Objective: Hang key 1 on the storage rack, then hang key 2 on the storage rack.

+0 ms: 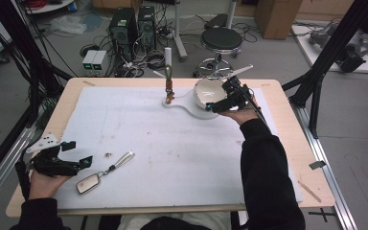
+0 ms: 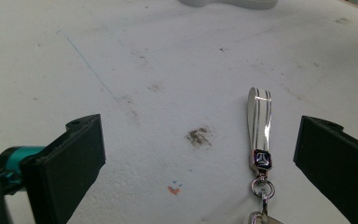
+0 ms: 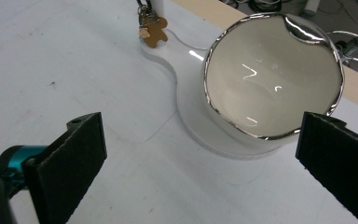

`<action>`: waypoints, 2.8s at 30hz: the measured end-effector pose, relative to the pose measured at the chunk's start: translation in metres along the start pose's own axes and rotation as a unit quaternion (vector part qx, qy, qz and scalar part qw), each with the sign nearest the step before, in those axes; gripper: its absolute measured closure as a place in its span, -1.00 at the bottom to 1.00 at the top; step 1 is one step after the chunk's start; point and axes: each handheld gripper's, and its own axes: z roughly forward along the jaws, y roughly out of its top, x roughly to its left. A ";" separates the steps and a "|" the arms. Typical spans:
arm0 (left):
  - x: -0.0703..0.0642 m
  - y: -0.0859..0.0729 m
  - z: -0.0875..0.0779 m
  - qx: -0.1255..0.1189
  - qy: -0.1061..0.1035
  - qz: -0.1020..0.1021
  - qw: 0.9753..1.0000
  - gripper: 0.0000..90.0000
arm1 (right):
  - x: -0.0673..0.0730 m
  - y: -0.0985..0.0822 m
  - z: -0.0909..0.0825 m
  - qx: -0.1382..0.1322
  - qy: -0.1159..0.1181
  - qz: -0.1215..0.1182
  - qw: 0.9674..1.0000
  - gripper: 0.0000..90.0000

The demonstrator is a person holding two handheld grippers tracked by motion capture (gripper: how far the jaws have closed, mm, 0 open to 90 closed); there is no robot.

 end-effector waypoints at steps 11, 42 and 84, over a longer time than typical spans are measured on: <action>-0.001 0.001 0.001 0.001 0.000 0.001 1.000 -0.95 | 0.005 -0.034 -0.010 -0.009 -0.005 -0.004 1.000 -0.99; -0.002 0.004 0.007 0.010 -0.005 0.008 1.000 -0.95 | -0.001 -0.113 -0.029 -0.048 -0.007 0.034 0.998 -0.99; -0.040 0.040 0.067 0.076 -0.052 0.076 0.993 -0.95 | -0.001 -0.193 -0.028 -0.044 -0.017 0.049 0.998 -0.99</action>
